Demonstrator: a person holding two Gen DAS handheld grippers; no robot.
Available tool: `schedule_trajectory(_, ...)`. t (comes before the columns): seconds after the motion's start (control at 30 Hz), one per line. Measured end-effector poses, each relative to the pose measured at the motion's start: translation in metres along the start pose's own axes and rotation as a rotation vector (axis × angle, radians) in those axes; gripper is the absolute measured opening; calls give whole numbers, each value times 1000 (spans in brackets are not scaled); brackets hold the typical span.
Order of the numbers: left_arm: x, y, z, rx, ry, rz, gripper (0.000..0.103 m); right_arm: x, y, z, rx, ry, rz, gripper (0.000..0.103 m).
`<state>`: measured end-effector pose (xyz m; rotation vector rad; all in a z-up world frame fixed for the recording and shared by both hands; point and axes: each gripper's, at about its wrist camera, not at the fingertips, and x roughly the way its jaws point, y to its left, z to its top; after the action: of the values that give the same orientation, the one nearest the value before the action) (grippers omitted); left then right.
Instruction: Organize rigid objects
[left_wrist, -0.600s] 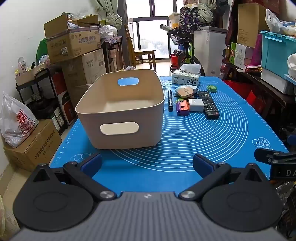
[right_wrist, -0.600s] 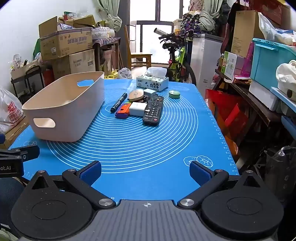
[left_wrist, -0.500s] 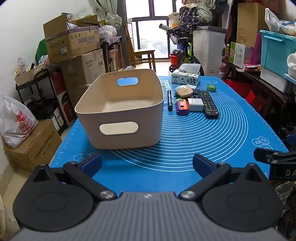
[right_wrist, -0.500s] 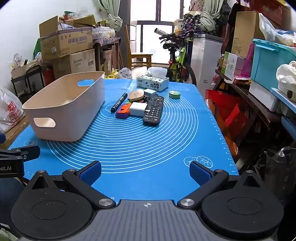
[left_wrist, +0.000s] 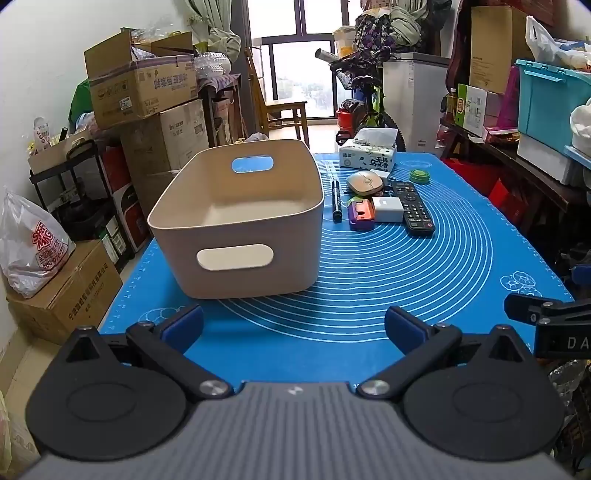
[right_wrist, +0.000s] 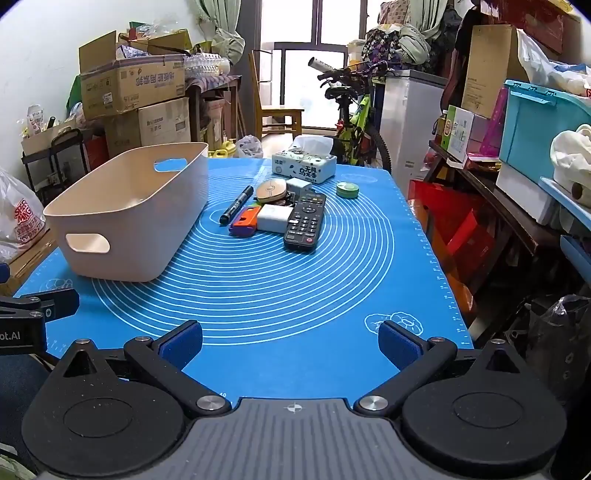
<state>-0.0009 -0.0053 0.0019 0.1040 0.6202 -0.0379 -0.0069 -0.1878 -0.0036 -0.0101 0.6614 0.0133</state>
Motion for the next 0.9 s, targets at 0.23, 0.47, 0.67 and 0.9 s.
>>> schedule_trajectory(0.23,0,0,0,2,0,3,103,0,2,1,-8,-4,-3,100)
schedule_trajectory(0.47,0,0,1,4,0,2,103,-2,2,2,-11,-9,-7,100)
schedule_trajectory(0.67,-1,0,1,2,-1,2,103,-3,2,2,-13,-11,-10,100)
schedule_trajectory(0.9,-3,0,2,10,-1,2,103,-3,0,2,-10,-5,-12,100)
